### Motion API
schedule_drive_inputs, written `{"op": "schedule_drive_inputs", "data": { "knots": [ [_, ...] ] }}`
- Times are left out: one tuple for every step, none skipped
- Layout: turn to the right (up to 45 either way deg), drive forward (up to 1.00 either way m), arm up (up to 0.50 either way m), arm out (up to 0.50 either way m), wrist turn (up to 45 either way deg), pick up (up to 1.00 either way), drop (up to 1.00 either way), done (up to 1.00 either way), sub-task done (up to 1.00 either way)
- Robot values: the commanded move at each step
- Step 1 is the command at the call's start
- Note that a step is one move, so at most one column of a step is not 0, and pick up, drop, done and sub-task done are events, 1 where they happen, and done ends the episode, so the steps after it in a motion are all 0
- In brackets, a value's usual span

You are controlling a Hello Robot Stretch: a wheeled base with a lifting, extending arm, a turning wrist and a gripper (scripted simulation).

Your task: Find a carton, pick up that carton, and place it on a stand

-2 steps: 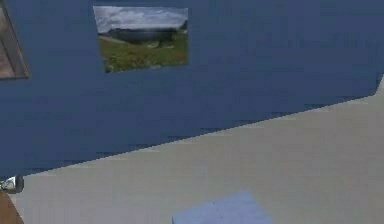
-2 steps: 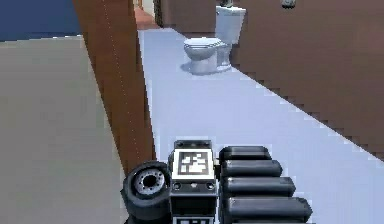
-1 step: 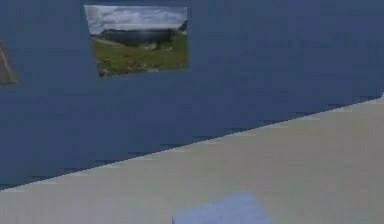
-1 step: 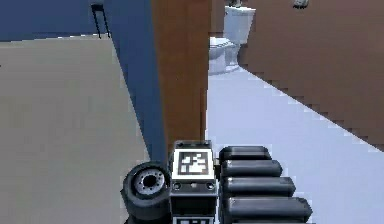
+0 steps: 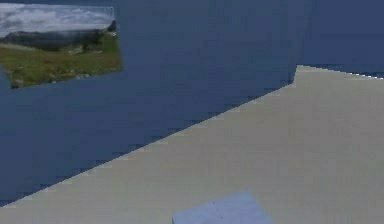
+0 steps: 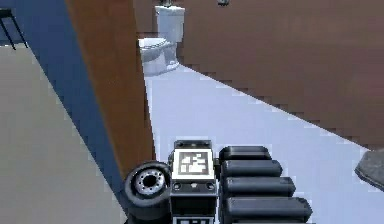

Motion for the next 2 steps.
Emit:
{"op": "schedule_drive_inputs", "data": {
  "knots": [
    [0.0,0.15,0.00,0.00,0.0,0.00,0.00,0.00,0.00],
    [42.0,0.00,0.00,0.00,0.0,0.00,0.00,0.00,0.00]
  ]
}}
